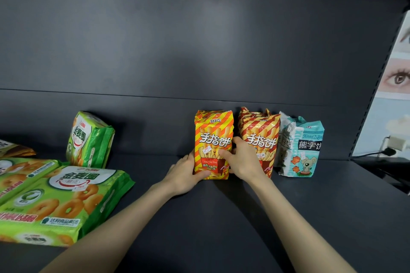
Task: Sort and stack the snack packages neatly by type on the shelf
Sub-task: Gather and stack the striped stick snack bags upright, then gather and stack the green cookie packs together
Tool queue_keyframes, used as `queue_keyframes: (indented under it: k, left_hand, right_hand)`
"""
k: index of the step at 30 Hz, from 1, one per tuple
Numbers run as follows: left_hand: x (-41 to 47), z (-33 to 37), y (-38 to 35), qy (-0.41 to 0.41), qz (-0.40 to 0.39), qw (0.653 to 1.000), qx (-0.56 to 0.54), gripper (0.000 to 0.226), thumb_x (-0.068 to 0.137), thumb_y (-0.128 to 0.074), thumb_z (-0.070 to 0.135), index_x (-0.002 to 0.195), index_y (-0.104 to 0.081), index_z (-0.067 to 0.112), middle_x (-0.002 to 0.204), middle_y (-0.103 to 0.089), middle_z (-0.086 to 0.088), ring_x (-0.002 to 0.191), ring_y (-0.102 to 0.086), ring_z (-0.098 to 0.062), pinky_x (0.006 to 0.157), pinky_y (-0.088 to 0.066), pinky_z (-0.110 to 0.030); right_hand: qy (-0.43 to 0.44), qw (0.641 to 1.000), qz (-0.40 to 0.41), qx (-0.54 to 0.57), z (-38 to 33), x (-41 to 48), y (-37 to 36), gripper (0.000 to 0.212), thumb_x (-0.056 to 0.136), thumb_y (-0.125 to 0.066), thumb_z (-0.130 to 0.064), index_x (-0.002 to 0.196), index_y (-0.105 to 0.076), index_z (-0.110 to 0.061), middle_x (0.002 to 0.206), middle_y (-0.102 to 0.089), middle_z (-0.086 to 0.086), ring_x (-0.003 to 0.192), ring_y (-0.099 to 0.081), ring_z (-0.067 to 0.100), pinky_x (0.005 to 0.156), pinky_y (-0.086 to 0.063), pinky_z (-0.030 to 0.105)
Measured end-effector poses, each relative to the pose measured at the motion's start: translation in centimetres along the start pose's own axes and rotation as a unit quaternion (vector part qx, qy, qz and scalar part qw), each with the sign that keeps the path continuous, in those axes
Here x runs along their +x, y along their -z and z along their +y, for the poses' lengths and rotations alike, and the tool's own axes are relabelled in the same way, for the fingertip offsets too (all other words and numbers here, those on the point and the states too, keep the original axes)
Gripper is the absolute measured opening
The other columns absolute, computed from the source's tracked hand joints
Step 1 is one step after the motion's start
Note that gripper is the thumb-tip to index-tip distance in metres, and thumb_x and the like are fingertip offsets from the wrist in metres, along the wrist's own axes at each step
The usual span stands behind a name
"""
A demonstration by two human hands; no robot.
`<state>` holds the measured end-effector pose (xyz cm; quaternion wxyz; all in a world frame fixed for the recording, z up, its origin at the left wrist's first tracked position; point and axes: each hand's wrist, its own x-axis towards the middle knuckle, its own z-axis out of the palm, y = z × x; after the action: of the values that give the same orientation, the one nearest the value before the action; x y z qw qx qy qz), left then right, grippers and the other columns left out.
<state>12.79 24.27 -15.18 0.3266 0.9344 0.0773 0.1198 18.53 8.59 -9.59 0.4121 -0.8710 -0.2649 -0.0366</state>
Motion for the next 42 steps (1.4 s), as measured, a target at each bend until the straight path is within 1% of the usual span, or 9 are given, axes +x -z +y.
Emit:
queue_keyframes:
  k: [3,7,9,13,15,21,27,32,42]
  left_hand:
    - [0.1,0.4,0.6,0.014,-0.004,1.0,-0.011,0.067,0.081,-0.065,0.051,0.136,-0.038,0.024,0.128,-0.058,0.005,0.114,-0.057,-0.012,0.097,-0.048,-0.034]
    - [0.0,1.0,1.3,0.025,0.031,0.999,0.034,0.066,0.074,-0.07,0.055,0.128,-0.052,0.022,0.119,-0.065,0.005,0.105,-0.063,-0.013,0.091,-0.052,-0.036]
    - [-0.3,1.4,1.5,0.031,0.047,0.997,0.052,0.063,0.073,-0.071,0.055,0.124,-0.055,0.02,0.115,-0.067,0.004,0.102,-0.064,-0.015,0.088,-0.054,-0.038]
    - [-1.3,2.3,2.3,0.037,0.075,0.992,0.094,0.044,0.08,-0.067,0.05,0.11,-0.06,0.017,0.1,-0.069,0.001,0.092,-0.065,-0.018,0.081,-0.054,-0.038]
    - [-2.0,2.7,3.0,0.031,0.092,0.988,0.119,0.039,0.084,-0.063,0.046,0.11,-0.061,0.017,0.102,-0.069,-0.001,0.094,-0.064,-0.019,0.082,-0.053,-0.037]
    - [-4.5,4.1,6.9,-0.014,0.129,0.971,0.203,0.036,0.09,-0.057,0.04,0.118,-0.059,0.017,0.111,-0.066,-0.003,0.101,-0.061,-0.021,0.087,-0.05,-0.037]
    - [-8.4,4.8,12.1,-0.018,0.147,0.941,0.304,0.043,0.088,-0.056,0.044,0.123,-0.053,0.02,0.122,-0.061,-0.003,0.114,-0.056,-0.026,0.094,-0.044,-0.038]
    - [-13.3,3.5,15.2,0.024,0.17,0.933,0.317,0.046,0.087,-0.057,0.044,0.126,-0.051,0.02,0.124,-0.059,-0.004,0.118,-0.053,-0.025,0.095,-0.041,-0.035]
    - [-22.9,-2.5,18.3,0.141,0.2,0.923,0.298,0.046,0.087,-0.056,0.048,0.123,-0.054,0.02,0.124,-0.059,-0.006,0.114,-0.054,-0.025,0.093,-0.045,-0.037]
  right_hand:
    - [-0.004,1.0,0.01,-0.029,-0.3,0.0,0.3,0.042,0.092,-0.058,-0.028,0.128,-0.048,-0.007,0.124,-0.059,0.009,0.11,-0.061,0.028,0.084,-0.056,0.044]
    - [0.014,0.996,0.053,-0.074,-0.7,-0.3,0.8,0.031,0.091,-0.06,-0.027,0.113,-0.058,-0.005,0.108,-0.066,0.011,0.09,-0.065,0.026,0.079,-0.056,0.039]
    - [0.027,0.992,0.074,-0.095,-0.9,-0.7,1.2,0.03,0.092,-0.06,-0.026,0.112,-0.061,-0.005,0.106,-0.067,0.01,0.093,-0.065,0.024,0.077,-0.054,0.032]
    - [0.043,0.987,0.098,-0.121,-0.9,-1.8,2.1,0.029,0.091,-0.061,-0.026,0.114,-0.063,-0.007,0.105,-0.069,0.009,0.095,-0.065,0.024,0.076,-0.052,0.032]
    - [0.057,0.985,0.1,-0.125,-1.0,-2.3,2.7,0.028,0.09,-0.062,-0.025,0.113,-0.064,-0.009,0.104,-0.07,0.008,0.096,-0.065,0.023,0.078,-0.052,0.032]
    - [0.11,0.986,0.053,-0.113,-2.7,-3.5,3.5,0.029,0.089,-0.062,-0.025,0.116,-0.062,-0.012,0.111,-0.067,0.006,0.1,-0.063,0.022,0.084,-0.054,0.041]
    - [0.176,0.977,-0.007,-0.119,-5.9,-3.7,2.8,0.034,0.088,-0.063,-0.025,0.12,-0.059,-0.016,0.125,-0.059,0.006,0.116,-0.054,0.022,0.092,-0.049,0.039]
    - [0.24,0.961,-0.045,-0.13,-9.3,-4.0,0.3,0.035,0.088,-0.063,-0.024,0.12,-0.06,-0.012,0.124,-0.057,0.008,0.117,-0.052,0.023,0.096,-0.042,0.034]
    - [0.278,0.944,-0.142,-0.105,-14.5,-6.4,-7.6,0.034,0.088,-0.062,-0.029,0.119,-0.058,-0.017,0.122,-0.053,0.005,0.115,-0.05,0.023,0.096,-0.044,0.041]
